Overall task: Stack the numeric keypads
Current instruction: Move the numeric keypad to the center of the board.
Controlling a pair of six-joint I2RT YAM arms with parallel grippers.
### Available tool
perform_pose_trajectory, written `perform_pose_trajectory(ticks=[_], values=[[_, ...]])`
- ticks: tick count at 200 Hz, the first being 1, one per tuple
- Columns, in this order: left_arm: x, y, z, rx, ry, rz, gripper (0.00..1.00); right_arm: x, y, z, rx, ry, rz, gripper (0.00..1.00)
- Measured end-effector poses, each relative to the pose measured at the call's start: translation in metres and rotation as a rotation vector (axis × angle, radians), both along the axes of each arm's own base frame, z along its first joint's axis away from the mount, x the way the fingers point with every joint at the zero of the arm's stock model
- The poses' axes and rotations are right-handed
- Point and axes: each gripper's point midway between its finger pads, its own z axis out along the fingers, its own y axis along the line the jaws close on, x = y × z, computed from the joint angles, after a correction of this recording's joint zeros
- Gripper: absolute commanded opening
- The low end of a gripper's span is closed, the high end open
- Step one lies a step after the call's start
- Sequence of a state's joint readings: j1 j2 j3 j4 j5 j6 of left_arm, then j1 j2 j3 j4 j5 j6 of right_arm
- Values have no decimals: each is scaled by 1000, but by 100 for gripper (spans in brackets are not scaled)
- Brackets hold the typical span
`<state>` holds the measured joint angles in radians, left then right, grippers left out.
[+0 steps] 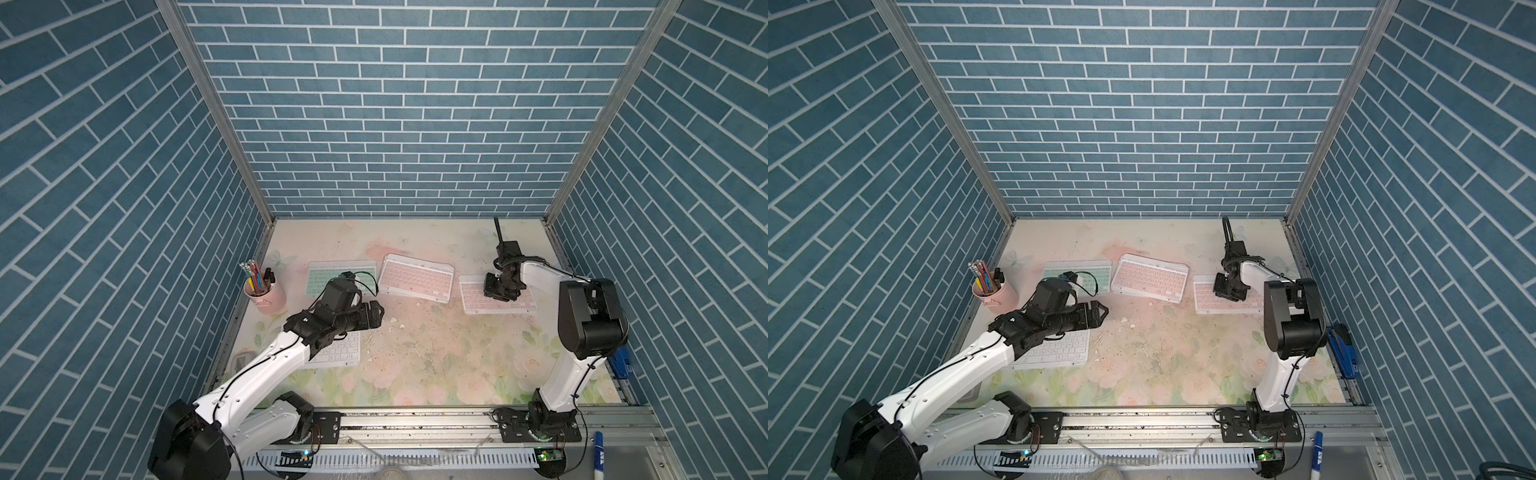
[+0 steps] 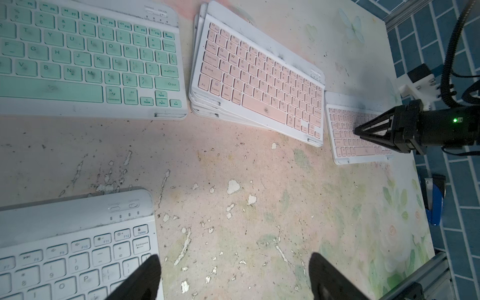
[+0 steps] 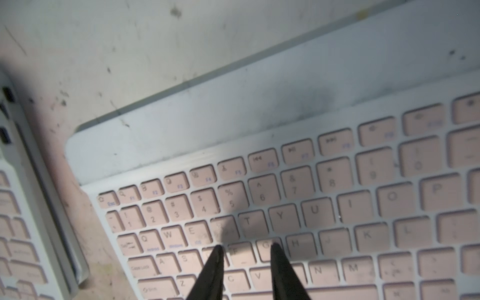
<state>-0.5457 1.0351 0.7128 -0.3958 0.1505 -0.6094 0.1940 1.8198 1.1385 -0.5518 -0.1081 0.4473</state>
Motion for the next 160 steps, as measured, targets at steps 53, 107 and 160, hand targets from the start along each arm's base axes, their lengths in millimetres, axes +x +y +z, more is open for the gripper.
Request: perform_pose_trajectory(ticks=[53,107,160], values=[[-5,3,10,-13,-22,1,90,-55,19,-2,1,48,27,32],[-12,8,16,-15,-30,3,90,-106,45,-3,6,69,69,32],[-20,13,3,-9,-6,7,90,-146,81,-3,25,80,130,32]])
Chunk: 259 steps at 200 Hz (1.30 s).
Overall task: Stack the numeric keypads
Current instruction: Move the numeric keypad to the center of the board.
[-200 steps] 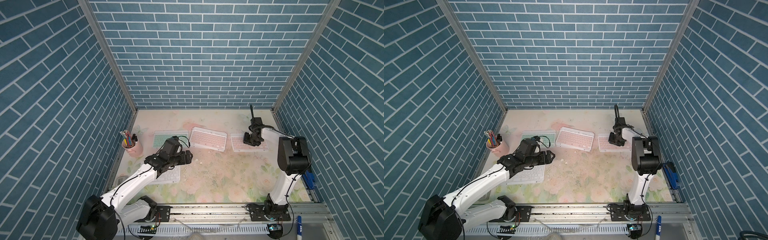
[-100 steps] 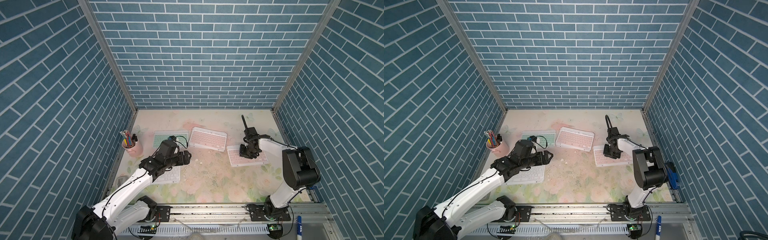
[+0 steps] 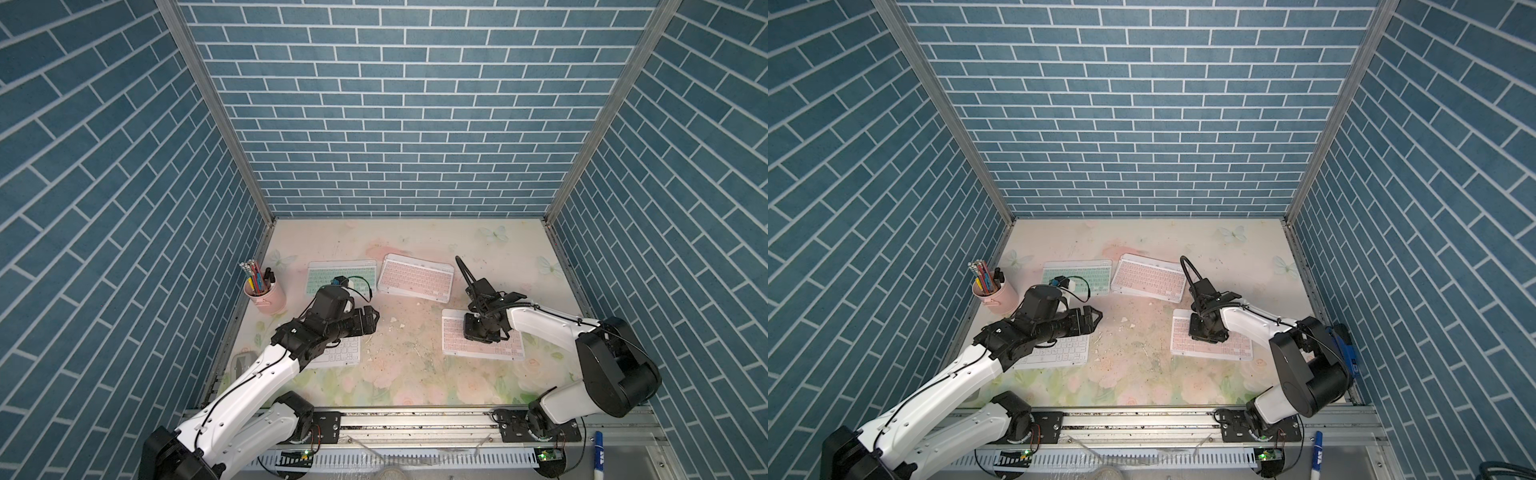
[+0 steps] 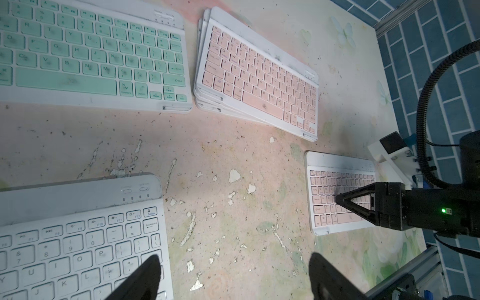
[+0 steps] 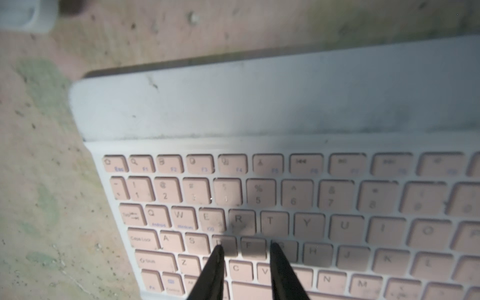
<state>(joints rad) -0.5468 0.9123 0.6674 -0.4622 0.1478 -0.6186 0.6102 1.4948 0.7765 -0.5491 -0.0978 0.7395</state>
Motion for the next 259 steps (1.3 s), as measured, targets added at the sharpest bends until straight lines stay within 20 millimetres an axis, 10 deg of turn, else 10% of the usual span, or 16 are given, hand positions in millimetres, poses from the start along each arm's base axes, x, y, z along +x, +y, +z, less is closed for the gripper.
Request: perform_pose_trajectory(ticks=[107,165,259], values=[[-19,-24,-29,59,69,-80,90,-44,63,4,29,6,133,33],[-21,-51,-56,104,123,-131,89,-20,-23,39,101,-100,-131,53],[-2,-73,-49,93,109,-142,90,-27,-104,10,-29,-7,-307,64]])
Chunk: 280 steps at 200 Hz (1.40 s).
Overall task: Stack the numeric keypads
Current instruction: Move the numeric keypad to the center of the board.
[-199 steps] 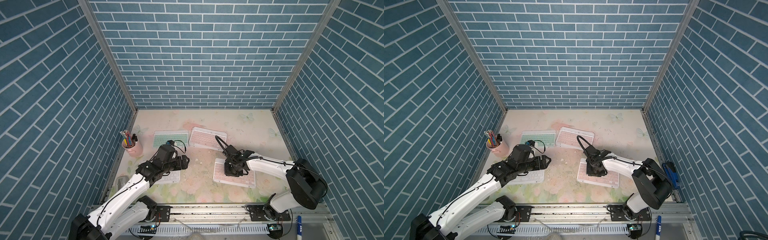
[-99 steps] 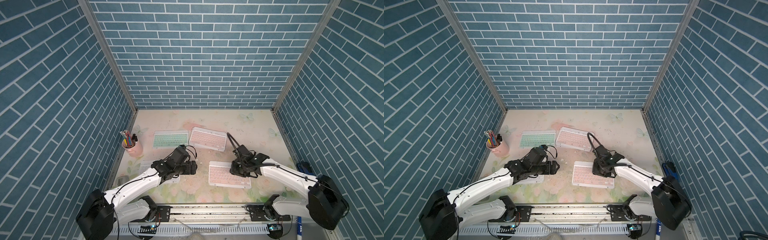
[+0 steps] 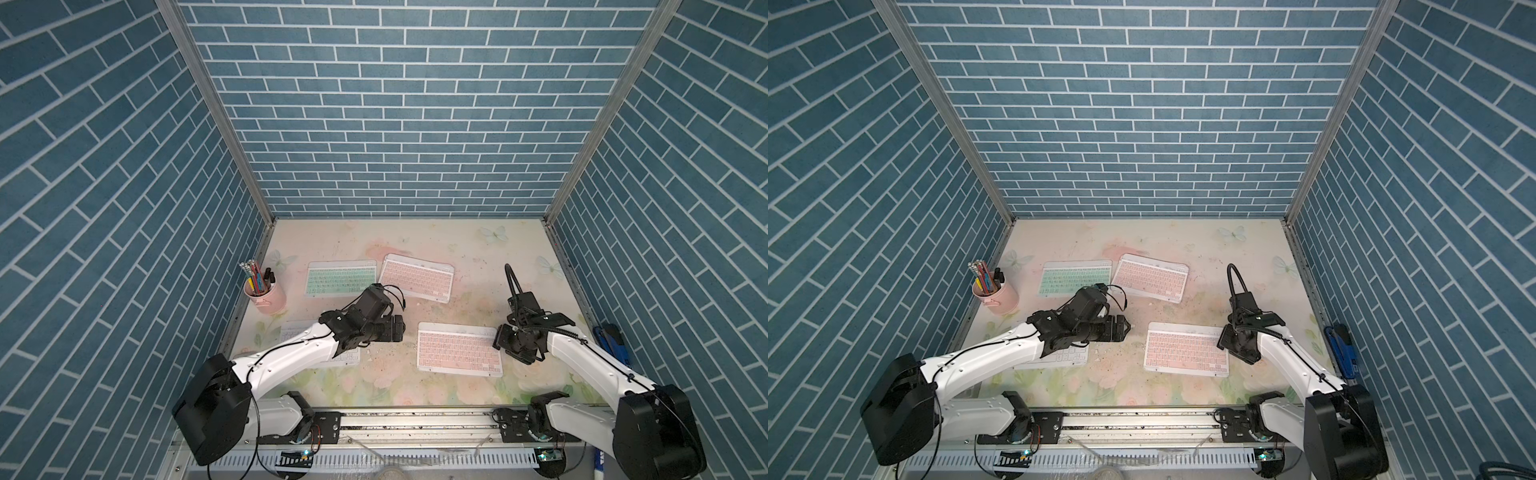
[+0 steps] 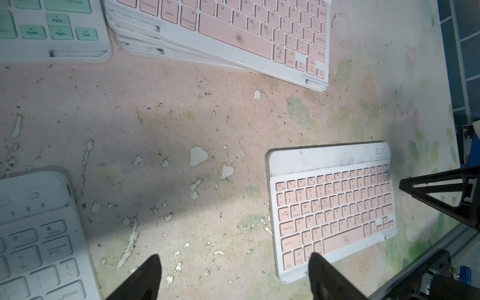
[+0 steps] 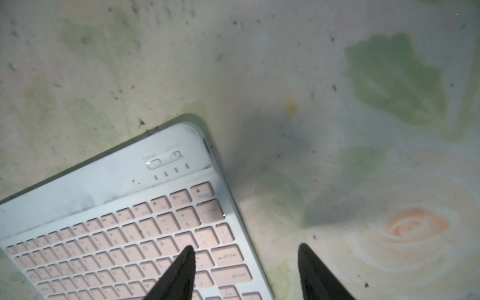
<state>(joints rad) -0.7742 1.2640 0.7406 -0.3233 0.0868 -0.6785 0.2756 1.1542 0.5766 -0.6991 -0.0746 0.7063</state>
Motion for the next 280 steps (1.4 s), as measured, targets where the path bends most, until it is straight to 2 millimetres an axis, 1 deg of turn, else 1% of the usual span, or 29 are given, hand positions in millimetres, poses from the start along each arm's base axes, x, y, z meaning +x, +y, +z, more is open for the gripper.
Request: perform_pose_trajectory(ticks=[35,70,88,108,132,169,199,219,248,280], values=[[0,0,-8,19,19,-2,90,-2,-1,-13,-16,55,27,64],[0,0,-9,21,21,-1,90,1,4,-14,-3,57,38,63],[0,0,-9,21,21,-2,90,3,10,-14,0,43,59,63],[-1,0,-9,22,22,-2,90,6,25,-12,12,14,107,63],[-3,2,-8,24,26,-3,90,5,51,-11,41,-5,168,63],[-9,3,-4,-7,30,-2,90,12,86,-7,135,-35,179,63],[-21,14,-14,-1,56,8,90,21,110,-4,185,-42,188,63],[-24,17,-18,8,70,14,90,25,122,-3,210,-50,212,63],[-25,17,-19,6,81,20,90,25,126,-3,218,-54,224,63],[-28,17,-24,7,100,20,90,17,119,-4,201,-43,232,63]])
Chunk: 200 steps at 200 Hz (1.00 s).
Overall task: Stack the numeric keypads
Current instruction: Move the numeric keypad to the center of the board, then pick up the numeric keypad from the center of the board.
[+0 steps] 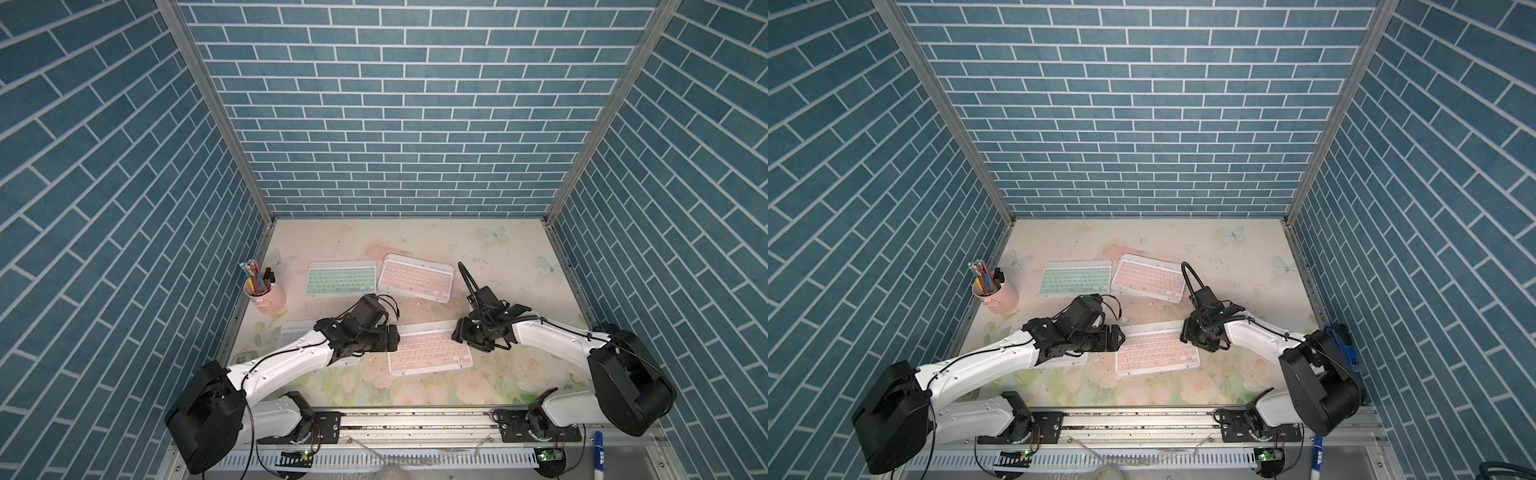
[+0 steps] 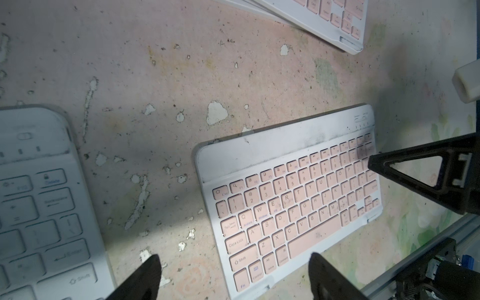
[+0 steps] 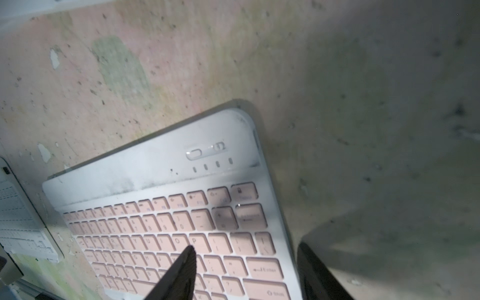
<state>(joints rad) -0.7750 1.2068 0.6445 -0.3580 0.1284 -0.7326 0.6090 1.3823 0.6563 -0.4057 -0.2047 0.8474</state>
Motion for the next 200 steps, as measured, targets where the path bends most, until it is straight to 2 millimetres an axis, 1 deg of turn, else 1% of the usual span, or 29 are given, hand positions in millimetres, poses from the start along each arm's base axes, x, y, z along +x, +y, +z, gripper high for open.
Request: perform_pose_trajectory(ticks=[24,42,74,97,116,145,177,200], values=[[-4,0,-7,8,22,-3,90,-10,-6,-1,-13,6,17,62],[-8,-1,-11,10,37,-8,90,-18,-6,-1,-16,10,38,62],[-12,-2,-18,17,63,-18,90,-33,9,-2,-24,18,115,62],[-12,-3,-19,16,66,-17,90,-37,23,-2,-13,19,150,62],[-12,-3,-19,13,64,-18,90,-37,32,0,14,17,154,62],[-13,-2,-22,17,67,-17,90,-37,33,0,26,11,155,62],[-16,0,-31,33,85,-16,89,-33,28,1,68,-5,146,61],[-17,0,-34,40,89,-13,89,-21,19,3,124,-21,111,61]])
